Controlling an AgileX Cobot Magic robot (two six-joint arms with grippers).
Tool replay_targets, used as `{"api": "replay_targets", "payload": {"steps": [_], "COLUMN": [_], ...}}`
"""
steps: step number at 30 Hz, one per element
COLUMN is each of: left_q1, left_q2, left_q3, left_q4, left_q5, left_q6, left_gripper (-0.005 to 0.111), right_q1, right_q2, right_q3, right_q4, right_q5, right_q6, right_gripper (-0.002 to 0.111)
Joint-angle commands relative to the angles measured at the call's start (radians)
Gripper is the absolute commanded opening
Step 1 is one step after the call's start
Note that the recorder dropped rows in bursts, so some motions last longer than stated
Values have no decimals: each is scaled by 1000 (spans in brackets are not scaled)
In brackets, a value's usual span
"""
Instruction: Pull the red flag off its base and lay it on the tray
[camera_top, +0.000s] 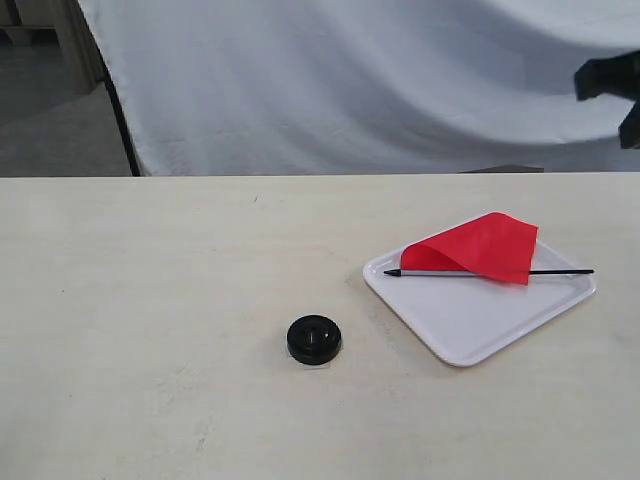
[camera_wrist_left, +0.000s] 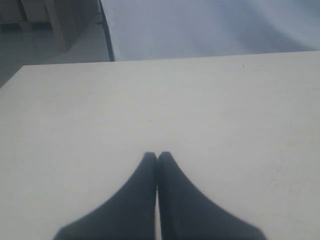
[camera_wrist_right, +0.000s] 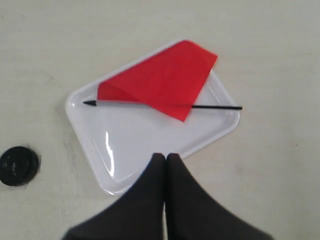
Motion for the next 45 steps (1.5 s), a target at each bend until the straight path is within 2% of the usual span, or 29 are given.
{"api": "replay_targets", "payload": {"steps": [1, 22, 26, 36, 45], "left_q1": [2, 2, 2, 2, 2], "left_q2": [-3, -3, -3, -3, -3], "left_q3": [2, 2, 2, 2, 2], "left_q4": [3, 3, 3, 3, 3], "left_q5": [-5, -5, -5, -5, -5], "left_q6": [-6, -6, -6, -6, -6], "left_gripper": [0, 0, 0, 0, 0], "right_q1": [-4, -4, -4, -6, -86], "right_q2": [-172, -930, -1012, -1138, -1240], "right_q3": [-3, -3, -3, -3, -3], "right_q4": [-10, -65, -126, -133, -124], "right_q5": [7, 90, 85, 133, 139], "right_q6": [-11, -16, -8, -11, -11], "right_gripper": [-1, -1, -1, -1, -1]}}
